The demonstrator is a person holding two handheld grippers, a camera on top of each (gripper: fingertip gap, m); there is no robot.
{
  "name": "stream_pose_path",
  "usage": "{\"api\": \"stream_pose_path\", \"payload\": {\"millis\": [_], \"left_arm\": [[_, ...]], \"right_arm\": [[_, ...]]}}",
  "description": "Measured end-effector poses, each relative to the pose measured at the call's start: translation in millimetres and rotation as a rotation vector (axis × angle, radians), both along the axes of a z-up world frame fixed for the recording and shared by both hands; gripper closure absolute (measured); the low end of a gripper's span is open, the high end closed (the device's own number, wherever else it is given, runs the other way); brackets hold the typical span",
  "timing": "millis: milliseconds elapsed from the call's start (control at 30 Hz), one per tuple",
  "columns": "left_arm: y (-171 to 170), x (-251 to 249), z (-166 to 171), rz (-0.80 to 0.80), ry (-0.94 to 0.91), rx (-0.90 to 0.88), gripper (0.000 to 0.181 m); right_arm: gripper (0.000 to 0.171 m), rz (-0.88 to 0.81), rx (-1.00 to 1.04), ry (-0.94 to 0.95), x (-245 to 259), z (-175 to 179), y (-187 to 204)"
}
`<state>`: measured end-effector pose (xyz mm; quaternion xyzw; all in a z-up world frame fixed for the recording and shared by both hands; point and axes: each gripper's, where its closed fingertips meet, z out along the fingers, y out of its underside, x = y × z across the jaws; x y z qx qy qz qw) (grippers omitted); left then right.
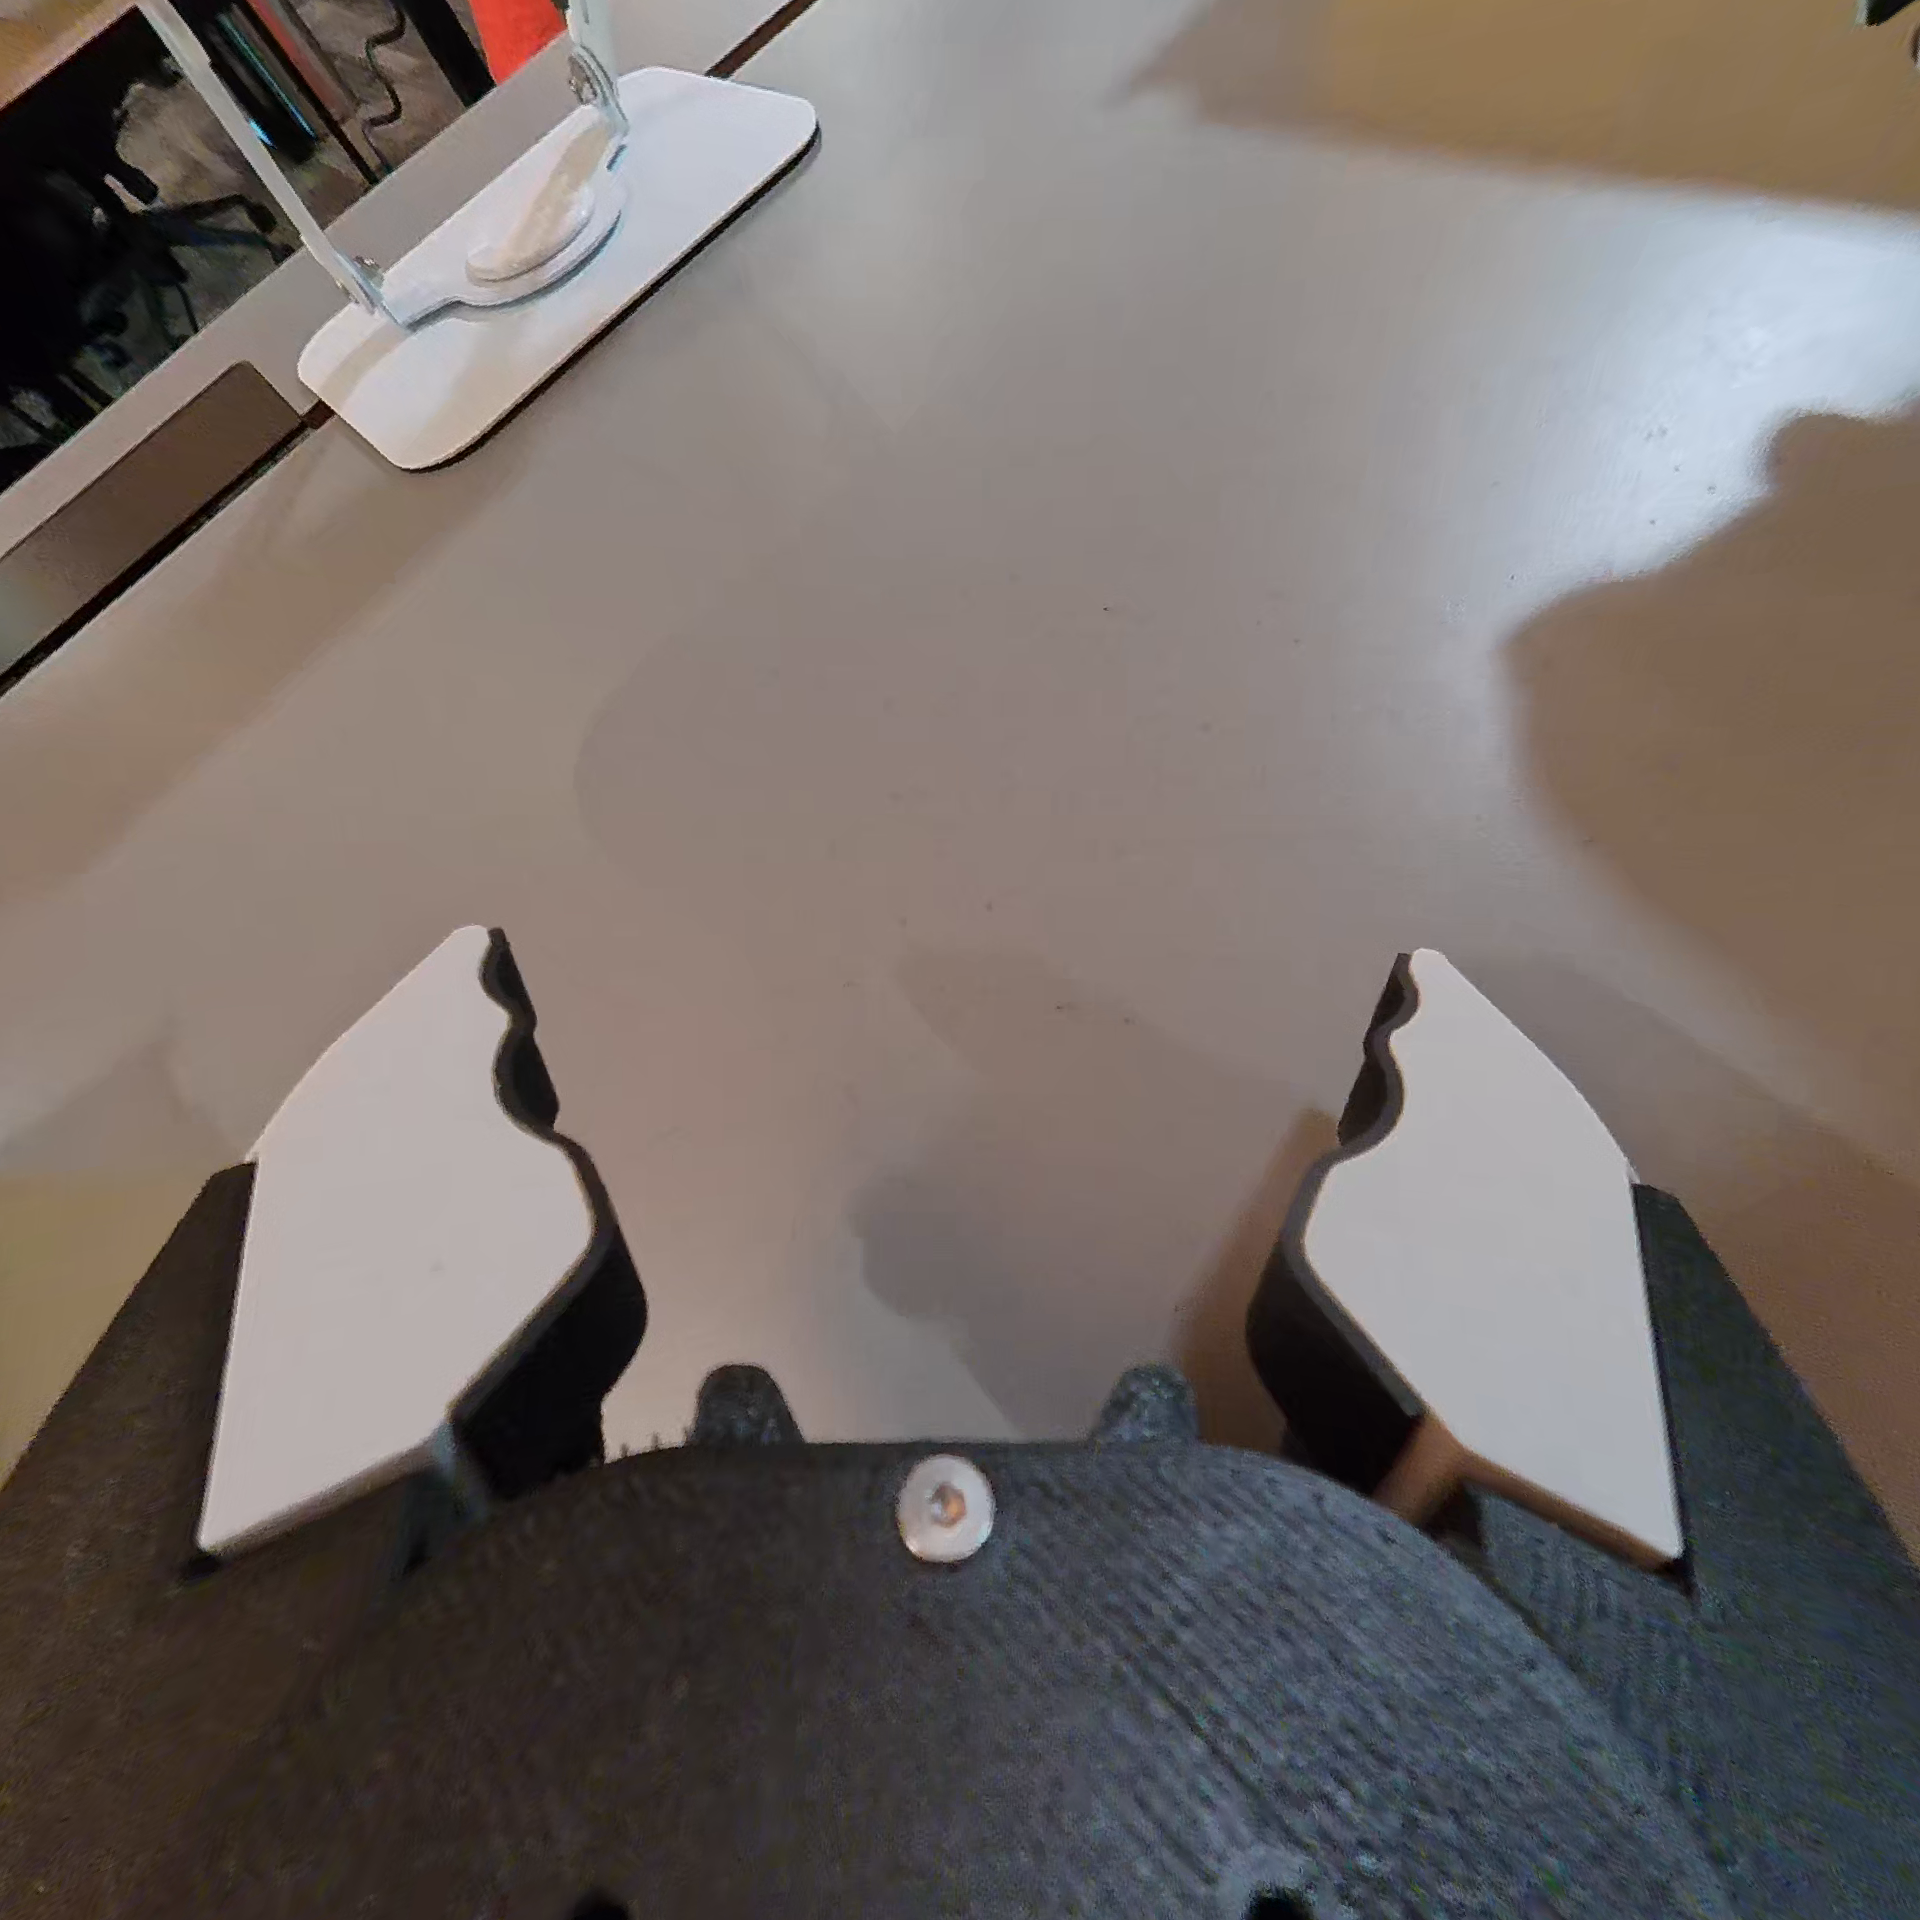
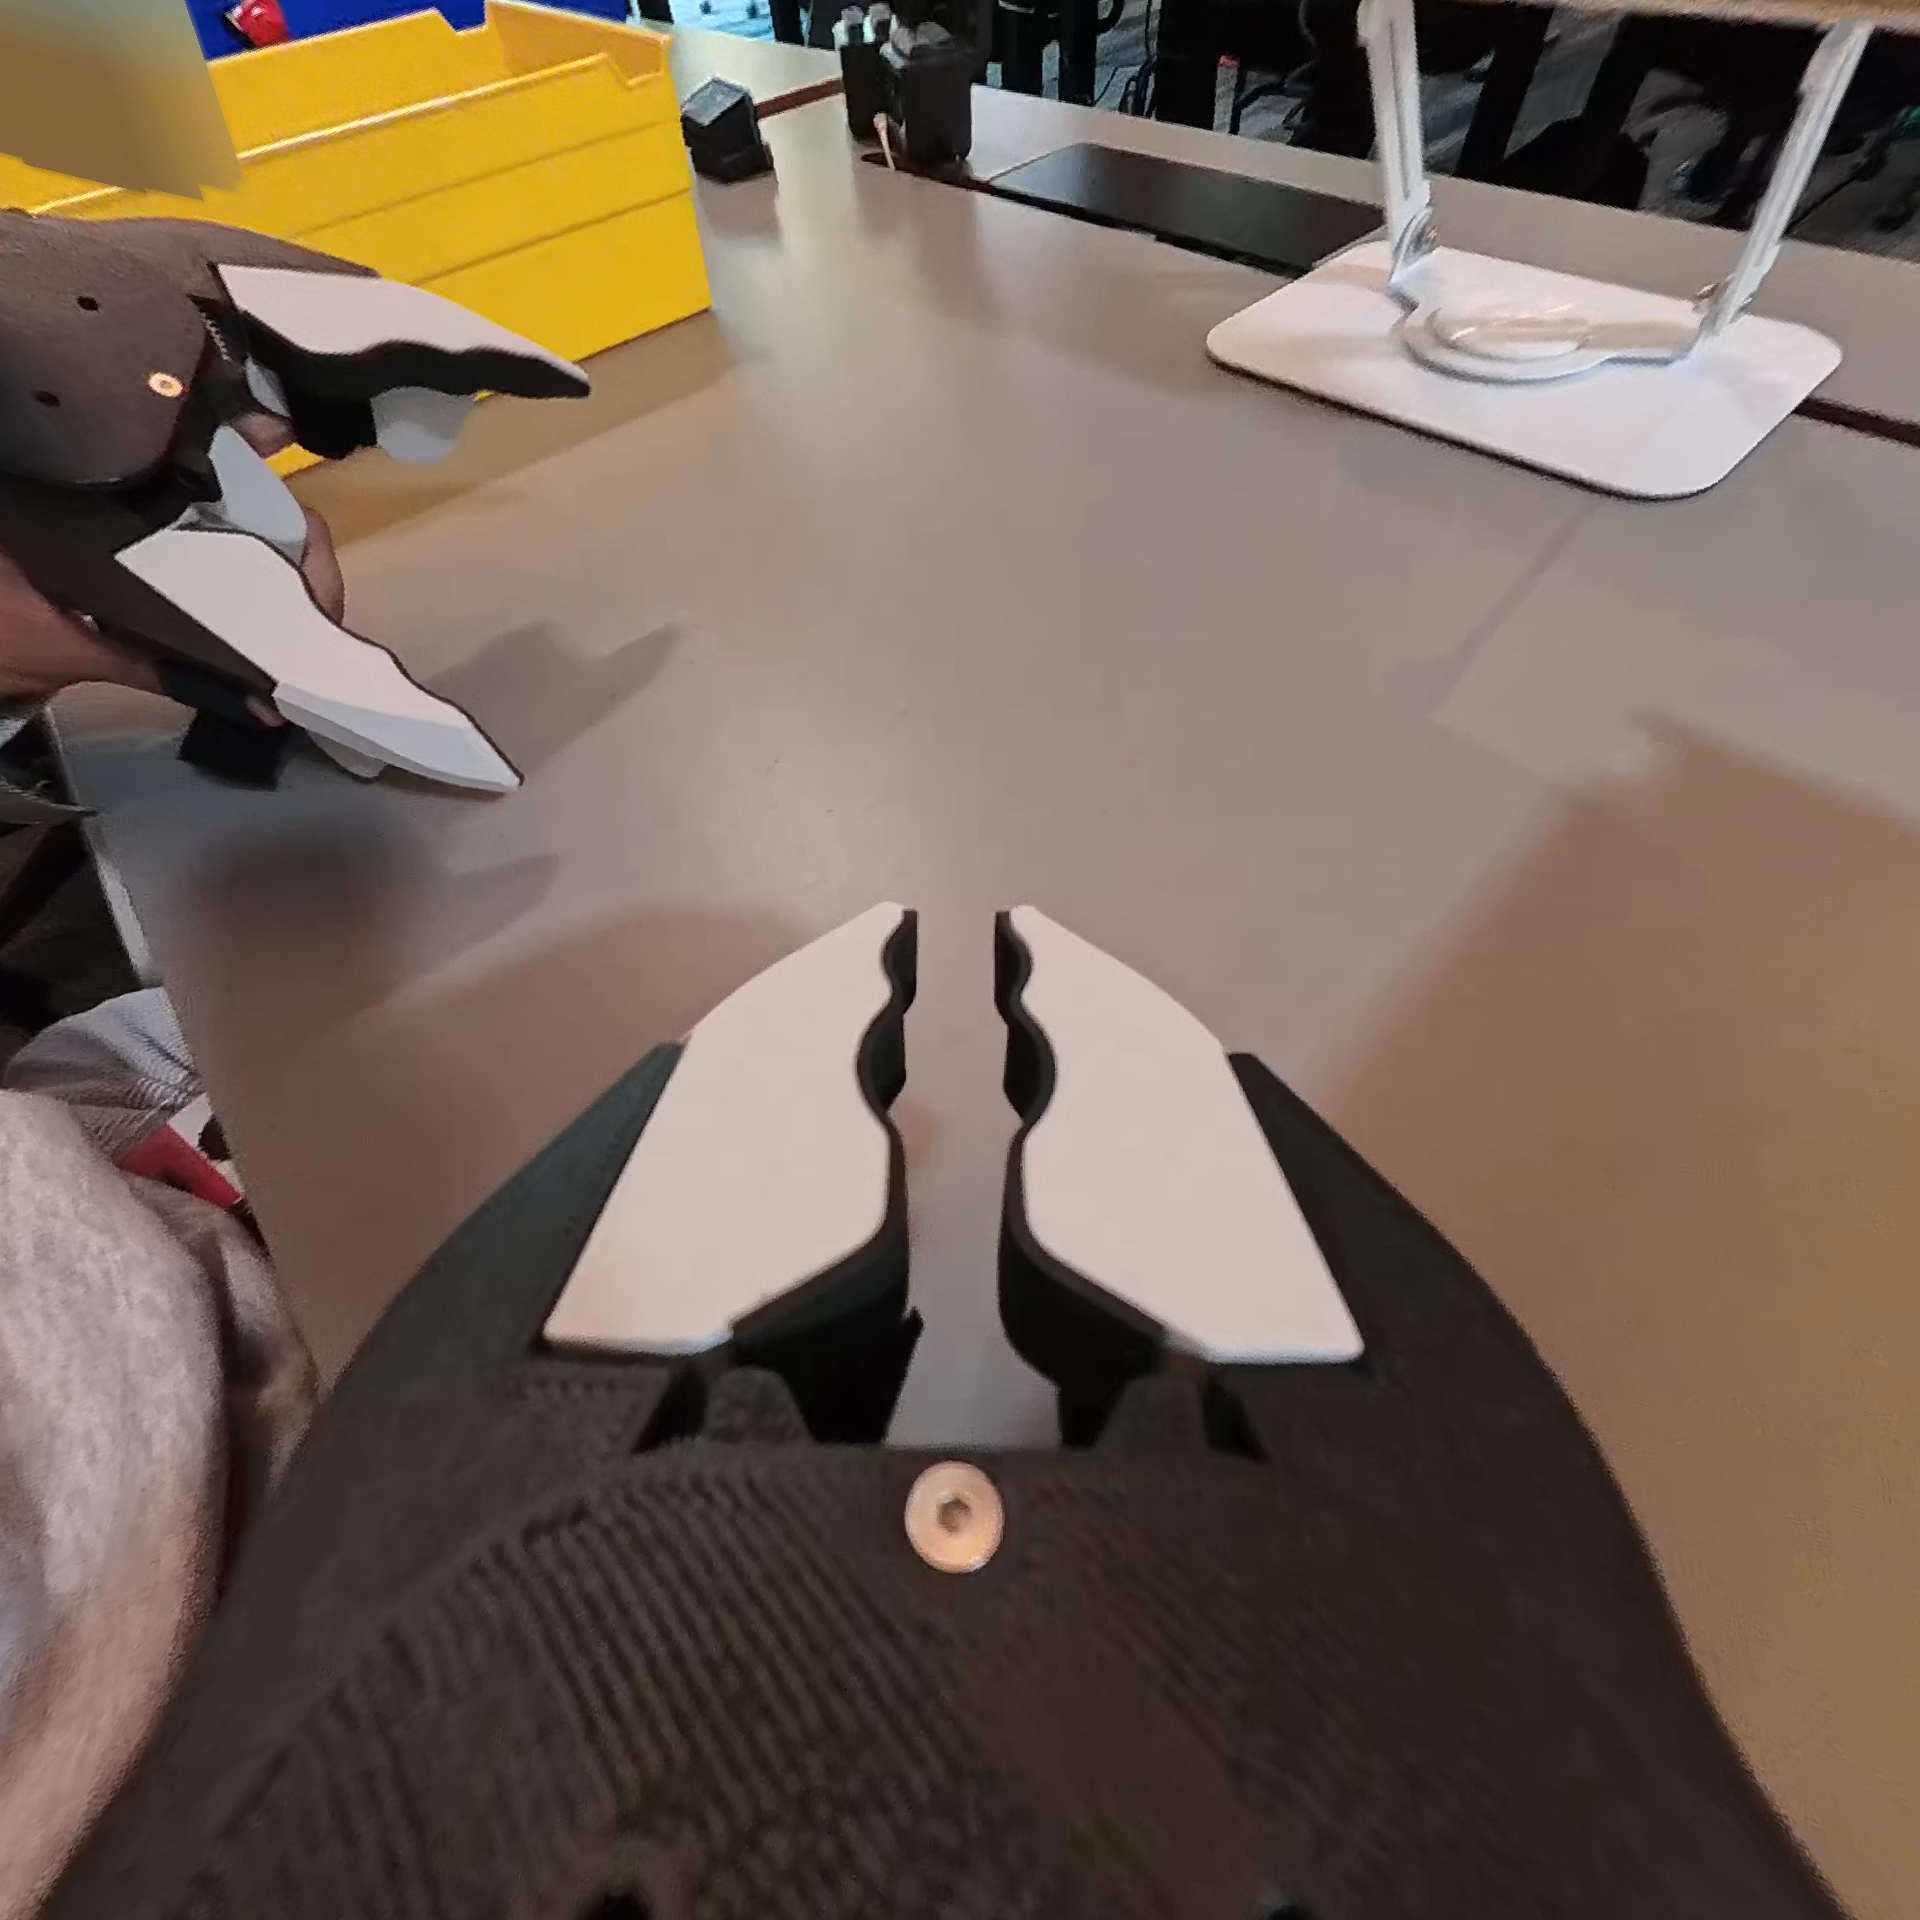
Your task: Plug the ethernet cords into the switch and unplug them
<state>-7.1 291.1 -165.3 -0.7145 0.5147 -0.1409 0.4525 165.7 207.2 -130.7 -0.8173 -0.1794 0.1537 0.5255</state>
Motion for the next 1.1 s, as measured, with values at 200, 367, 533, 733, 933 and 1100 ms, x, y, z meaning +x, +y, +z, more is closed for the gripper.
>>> {"api": "stream_pose_path", "payload": {"millis": [200,367,533,733,933,1100], "left_arm": [[-3.5,2.1,0.3,-0.019,-0.004,-0.005,0.035],[-6.2,3.6,-1.3,-0.034,0.008,-0.005,0.035],[-9.3,5.4,-4.4,-0.052,0.027,-0.017,0.035],[-8.5,5.4,-10.2,-0.051,0.055,-0.055,0.035],[-6.7,3.5,-14.2,-0.041,0.08,-0.067,0.035],[-6.4,3.1,-15.4,-0.04,0.092,-0.06,0.035]], "right_arm": [[0.124,-0.245,0.355,-0.071,49.7,64.7,-1.8],[0.095,-0.485,0.644,-0.09,113.1,126.5,-38.4],[0.098,-0.685,0.612,-0.148,184.7,123.9,-63.9],[0.097,-0.674,0.504,-0.1,195.3,99.2,-53.6],[0.109,-0.508,0.353,-0.308,143.4,68.2,-25.6],[0.112,-0.465,0.348,-0.387,126.8,63.0,-18.7]]}}
